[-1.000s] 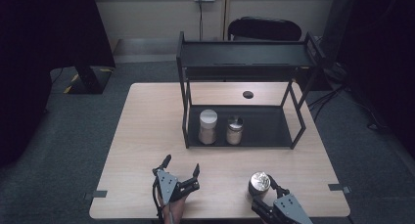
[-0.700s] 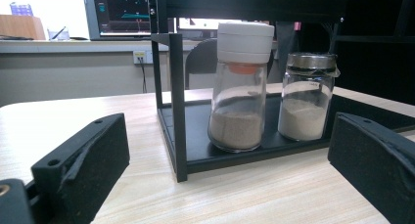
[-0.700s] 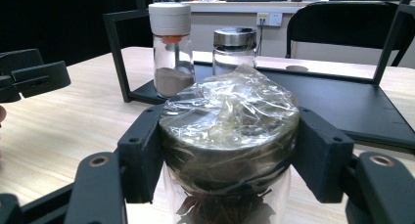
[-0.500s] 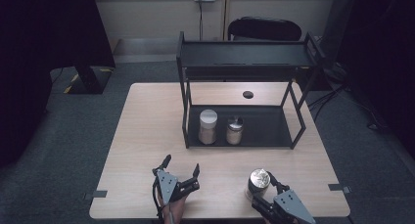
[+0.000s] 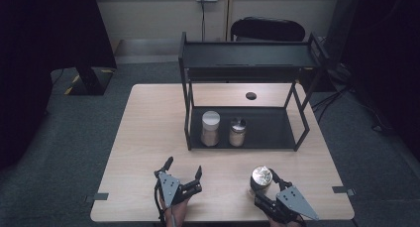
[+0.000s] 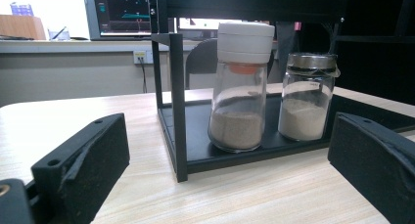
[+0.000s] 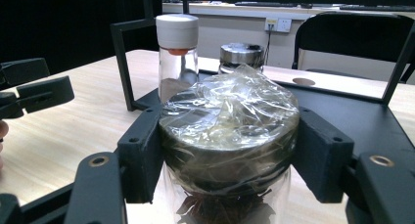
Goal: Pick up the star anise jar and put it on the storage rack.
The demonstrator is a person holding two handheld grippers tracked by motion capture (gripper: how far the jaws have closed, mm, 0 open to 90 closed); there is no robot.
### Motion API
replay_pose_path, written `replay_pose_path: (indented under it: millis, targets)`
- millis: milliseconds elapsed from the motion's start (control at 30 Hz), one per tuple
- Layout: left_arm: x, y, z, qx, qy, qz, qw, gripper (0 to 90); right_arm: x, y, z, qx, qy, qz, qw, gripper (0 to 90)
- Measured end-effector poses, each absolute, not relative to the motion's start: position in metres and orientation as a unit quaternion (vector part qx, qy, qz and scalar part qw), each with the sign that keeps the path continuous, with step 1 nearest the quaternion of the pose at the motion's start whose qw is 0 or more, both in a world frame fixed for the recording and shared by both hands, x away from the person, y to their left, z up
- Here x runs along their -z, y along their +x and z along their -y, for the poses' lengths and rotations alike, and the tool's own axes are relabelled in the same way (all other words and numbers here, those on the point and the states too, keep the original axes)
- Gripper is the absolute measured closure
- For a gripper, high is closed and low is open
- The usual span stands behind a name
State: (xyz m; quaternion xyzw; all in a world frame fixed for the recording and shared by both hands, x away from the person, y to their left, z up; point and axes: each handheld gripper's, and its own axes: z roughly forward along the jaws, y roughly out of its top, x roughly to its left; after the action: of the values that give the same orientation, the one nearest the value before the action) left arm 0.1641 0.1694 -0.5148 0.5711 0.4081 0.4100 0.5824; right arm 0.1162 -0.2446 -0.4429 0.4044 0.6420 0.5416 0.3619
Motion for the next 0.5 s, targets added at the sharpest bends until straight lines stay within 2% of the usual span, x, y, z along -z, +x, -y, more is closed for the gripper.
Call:
replay_pose_path:
  millis: [500]
  targets:
    - [0.515, 0.164, -0.169, -0.410, 0.571, -0.408, 0.583, 1.4, 0.435, 0.128, 0.246, -0.544, 0.401, -0.643, 0.359, 34.6]
